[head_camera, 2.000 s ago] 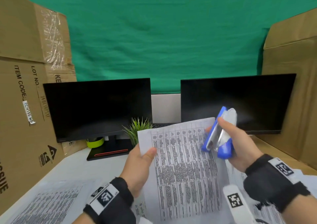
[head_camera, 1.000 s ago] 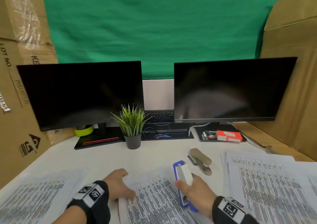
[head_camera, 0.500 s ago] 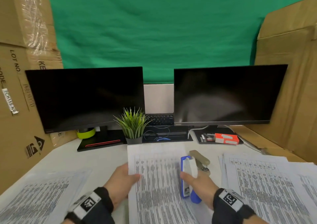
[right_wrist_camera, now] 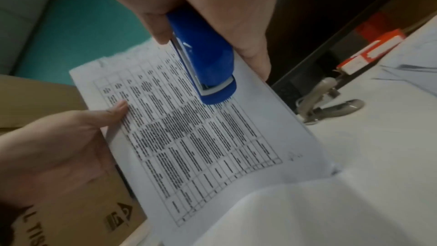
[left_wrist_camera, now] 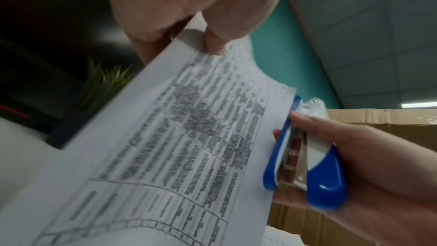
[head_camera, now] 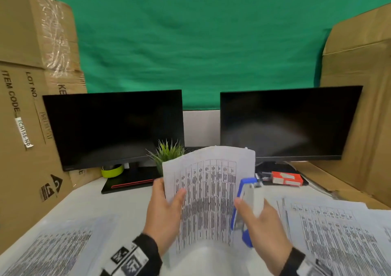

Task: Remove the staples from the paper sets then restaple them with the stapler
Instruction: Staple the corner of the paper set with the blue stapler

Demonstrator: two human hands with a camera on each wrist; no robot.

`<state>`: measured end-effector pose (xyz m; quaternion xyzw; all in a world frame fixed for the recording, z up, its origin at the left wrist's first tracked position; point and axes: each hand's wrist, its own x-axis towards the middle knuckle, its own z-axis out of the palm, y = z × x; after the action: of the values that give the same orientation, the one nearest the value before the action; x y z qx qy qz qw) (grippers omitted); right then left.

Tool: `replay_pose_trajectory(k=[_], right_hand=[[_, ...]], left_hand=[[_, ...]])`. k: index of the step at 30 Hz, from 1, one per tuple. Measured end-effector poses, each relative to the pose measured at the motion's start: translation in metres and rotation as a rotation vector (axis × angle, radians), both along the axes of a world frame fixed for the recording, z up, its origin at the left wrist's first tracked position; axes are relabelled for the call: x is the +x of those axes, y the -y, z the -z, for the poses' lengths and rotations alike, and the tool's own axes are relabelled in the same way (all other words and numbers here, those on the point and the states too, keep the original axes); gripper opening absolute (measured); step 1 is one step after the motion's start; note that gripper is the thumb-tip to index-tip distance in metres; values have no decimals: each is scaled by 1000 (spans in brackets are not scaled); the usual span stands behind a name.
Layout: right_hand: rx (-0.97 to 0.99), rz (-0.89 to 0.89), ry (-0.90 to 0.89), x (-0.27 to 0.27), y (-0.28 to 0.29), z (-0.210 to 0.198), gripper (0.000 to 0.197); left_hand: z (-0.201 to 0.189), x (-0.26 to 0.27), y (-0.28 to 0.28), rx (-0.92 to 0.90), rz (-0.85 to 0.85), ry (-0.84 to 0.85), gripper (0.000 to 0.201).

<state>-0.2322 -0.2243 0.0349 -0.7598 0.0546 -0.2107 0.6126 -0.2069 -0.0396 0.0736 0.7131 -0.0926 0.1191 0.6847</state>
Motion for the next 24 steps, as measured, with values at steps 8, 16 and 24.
replay_pose_trajectory(k=[8,16,24], right_hand=[[-65,179,562,7,9,-74,41],[-218,132,716,25,-15,-136,26],[-175,231,650,38,-10,-139,35]], left_hand=[[-13,12,-6,102,67,-20,33],[-16,3,7,144,176,34,31],[-15,-4,10,162,215,43,27]])
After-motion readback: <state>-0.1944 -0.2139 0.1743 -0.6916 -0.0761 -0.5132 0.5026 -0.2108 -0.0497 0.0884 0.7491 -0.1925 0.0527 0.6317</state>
